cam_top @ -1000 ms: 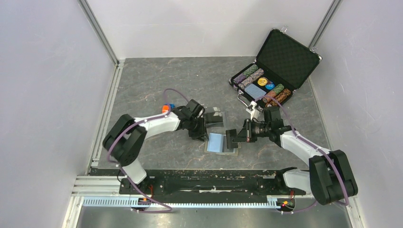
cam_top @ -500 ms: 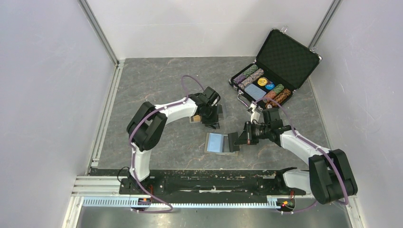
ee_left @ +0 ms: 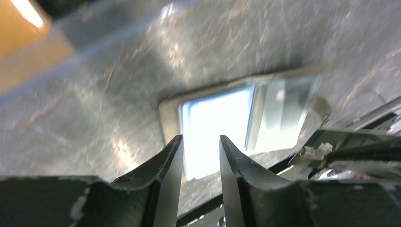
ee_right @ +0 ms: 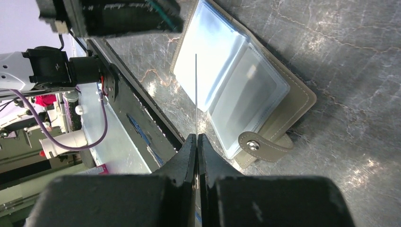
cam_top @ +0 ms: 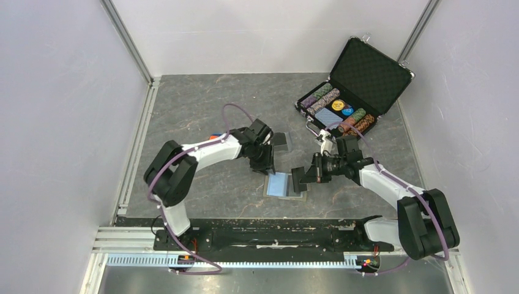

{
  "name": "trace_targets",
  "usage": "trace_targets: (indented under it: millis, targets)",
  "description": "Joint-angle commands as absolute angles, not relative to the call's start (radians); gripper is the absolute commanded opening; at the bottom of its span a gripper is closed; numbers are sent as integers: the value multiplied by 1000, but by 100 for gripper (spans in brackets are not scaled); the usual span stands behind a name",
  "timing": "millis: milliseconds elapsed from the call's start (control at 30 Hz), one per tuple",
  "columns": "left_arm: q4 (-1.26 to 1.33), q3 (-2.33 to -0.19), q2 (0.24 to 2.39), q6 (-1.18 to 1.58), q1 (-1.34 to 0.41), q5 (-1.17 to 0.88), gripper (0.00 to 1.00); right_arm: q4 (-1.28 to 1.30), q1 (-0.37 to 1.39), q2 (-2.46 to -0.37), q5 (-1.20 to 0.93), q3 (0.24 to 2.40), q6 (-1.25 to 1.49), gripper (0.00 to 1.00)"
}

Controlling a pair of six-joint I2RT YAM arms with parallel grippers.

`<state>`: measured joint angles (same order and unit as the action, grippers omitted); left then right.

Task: Put the credit cards into the card holder
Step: Insert the credit card into the card holder.

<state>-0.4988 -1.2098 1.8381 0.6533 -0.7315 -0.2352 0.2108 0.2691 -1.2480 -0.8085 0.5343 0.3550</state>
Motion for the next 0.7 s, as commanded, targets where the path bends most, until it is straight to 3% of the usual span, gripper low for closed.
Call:
trace_targets:
  millis: [0, 367, 667]
  targets:
    - [-438, -1080, 1719, 654, -727, -297, 42, 185, 294, -1270, -798, 580, 349, 0]
    - [-255, -898, 1729, 737, -704, -429, 44, 105, 336, -1300, -799, 567, 404, 0]
    - [-143, -841, 1751, 815, -710, -498, 36, 79, 339, -1317, -741, 558, 432, 0]
